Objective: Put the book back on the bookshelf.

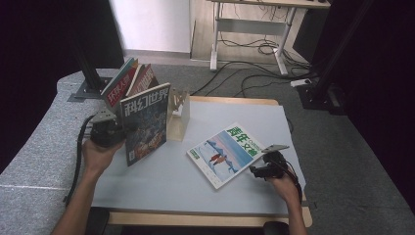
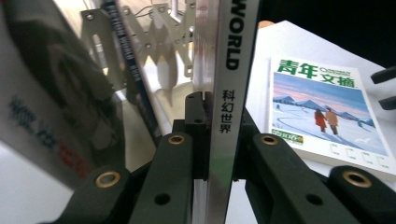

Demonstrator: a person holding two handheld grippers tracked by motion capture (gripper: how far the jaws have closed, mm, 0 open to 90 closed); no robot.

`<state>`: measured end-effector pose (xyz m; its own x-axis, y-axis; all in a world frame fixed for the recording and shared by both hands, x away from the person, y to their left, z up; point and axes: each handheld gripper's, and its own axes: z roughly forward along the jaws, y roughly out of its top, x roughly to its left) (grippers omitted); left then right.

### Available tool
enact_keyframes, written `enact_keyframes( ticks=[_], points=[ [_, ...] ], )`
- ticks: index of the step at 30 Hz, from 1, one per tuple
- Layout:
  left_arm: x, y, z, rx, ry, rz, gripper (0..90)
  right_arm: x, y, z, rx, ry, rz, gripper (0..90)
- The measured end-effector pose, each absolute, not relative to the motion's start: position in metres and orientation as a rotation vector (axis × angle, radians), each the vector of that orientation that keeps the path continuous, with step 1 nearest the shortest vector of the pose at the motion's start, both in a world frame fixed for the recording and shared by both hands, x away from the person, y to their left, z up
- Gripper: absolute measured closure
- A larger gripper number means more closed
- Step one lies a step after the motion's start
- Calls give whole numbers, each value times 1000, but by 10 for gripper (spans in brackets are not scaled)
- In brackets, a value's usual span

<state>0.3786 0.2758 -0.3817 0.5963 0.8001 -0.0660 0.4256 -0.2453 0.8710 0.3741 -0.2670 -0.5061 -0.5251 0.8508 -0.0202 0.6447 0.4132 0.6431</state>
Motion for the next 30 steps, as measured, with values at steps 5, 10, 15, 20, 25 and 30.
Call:
enact_keyframes(
  ticks=[5,10,15,20,25,30],
  points=[
    [379,281,-381,1866,1004,497,830,374,-267,-508,1290,2333,826,150],
    [380,284,-380,1850,1035,518,830,374,-268,-509,1291,2331,824,150],
    [381,289,-378,1823,1065,526,829,374,-269,-509,1294,2331,822,150],
    [386,288,-376,1795,1088,528,829,374,-269,-511,1294,2334,821,150],
    [391,283,-376,1784,1108,538,829,374,-269,-511,1296,2333,823,150],
    [398,275,-377,1776,1125,562,829,373,-270,-512,1299,2332,823,150]
  ],
)
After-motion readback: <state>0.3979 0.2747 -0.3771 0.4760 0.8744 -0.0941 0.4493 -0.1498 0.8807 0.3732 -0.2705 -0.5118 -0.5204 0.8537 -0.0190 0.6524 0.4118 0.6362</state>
